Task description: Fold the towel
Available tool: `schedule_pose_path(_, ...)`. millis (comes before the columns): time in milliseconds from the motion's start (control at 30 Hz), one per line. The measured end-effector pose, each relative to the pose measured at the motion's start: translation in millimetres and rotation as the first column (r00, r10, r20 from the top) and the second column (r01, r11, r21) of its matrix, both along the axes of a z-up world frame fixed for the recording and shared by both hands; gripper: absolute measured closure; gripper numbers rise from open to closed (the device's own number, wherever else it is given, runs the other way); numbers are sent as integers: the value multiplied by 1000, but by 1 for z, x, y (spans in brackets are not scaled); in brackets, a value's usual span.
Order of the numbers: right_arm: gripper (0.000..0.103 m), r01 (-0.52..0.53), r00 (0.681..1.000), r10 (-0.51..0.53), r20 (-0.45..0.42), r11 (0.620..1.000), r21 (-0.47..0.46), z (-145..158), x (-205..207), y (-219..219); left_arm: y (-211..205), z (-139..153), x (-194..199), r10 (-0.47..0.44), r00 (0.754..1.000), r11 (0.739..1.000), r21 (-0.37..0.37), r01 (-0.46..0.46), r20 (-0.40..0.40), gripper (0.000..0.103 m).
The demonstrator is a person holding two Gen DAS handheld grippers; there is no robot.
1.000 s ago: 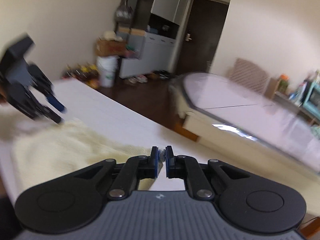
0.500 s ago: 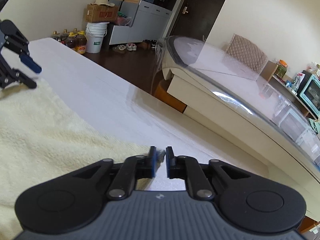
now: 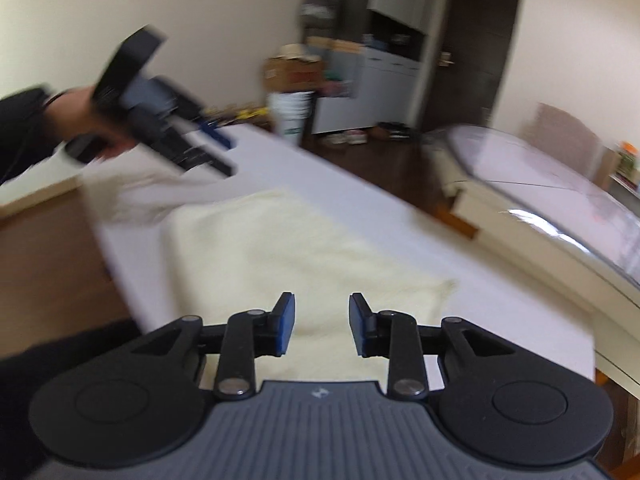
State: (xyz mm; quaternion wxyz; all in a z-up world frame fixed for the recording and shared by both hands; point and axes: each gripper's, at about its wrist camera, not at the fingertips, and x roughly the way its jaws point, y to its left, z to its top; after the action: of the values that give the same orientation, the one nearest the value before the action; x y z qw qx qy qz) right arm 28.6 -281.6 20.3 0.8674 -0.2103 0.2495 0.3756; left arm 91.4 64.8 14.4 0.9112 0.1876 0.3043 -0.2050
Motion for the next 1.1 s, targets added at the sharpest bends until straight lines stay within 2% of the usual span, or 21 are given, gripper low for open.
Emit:
schedule_pose_path(67, 82, -46, 999, 46, 10, 998, -40, -6, -18, 12, -2, -1, -15, -30, 999, 1000, -4, 30, -12, 50)
schedule_pose_path(133, 83, -90, 995, 95, 33, 987, -133, -17, -31, 30, -6, -1, -28, -71, 997, 997, -14, 71, -28, 50)
schedule_pose_path(300, 83, -116, 985, 146, 91, 955, -271, -30, -38, 51, -20, -7, -57, -206, 976, 978, -22, 205, -63, 50)
schedule_pose_path(367, 84, -126, 984, 159, 85, 945, -302, -33, -35, 54, -26, -12, -65, -260, 962, 966, -25, 259, -79, 50)
schedule_pose_path(400, 88, -131, 984, 162, 80, 943, -305, -35, -31, 53, -29, -15, -67, -277, 957, 961, -27, 276, -85, 50)
schedule_pose_path(433, 98, -134, 984, 162, 70, 943, -303, -35, -28, 53, -32, -17, -68, -295, 951, 956, -29, 293, -92, 50)
schedule_pose_path(467, 98, -134, 985, 159, 62, 945, -297, -34, -27, 51, -35, -20, -69, -311, 946, 951, -31, 309, -97, 50)
schedule_pose_path(567, 99, -113, 993, 118, 16, 977, -180, -20, -20, 36, -46, -25, -69, -342, 934, 940, -20, 342, -101, 50)
schedule_pose_path(633, 99, -67, 997, 65, -49, 997, -30, -2, -7, 20, -58, -28, -66, -365, 926, 930, 7, 367, -93, 50)
schedule_pose_path(767, 99, 17, 988, 8, -154, 988, 156, 18, 17, -5, -76, -32, -54, -387, 919, 918, 56, 392, -75, 50)
schedule_pose_path(900, 99, 34, 982, 5, -187, 979, 202, 27, 26, -15, -85, -34, -37, -357, 933, 929, 93, 359, -37, 50)
schedule_pose_path(1100, 99, 42, 977, 5, -213, 976, 213, 26, 30, -19, -87, -25, -10, -290, 956, 950, 128, 284, 31, 50)
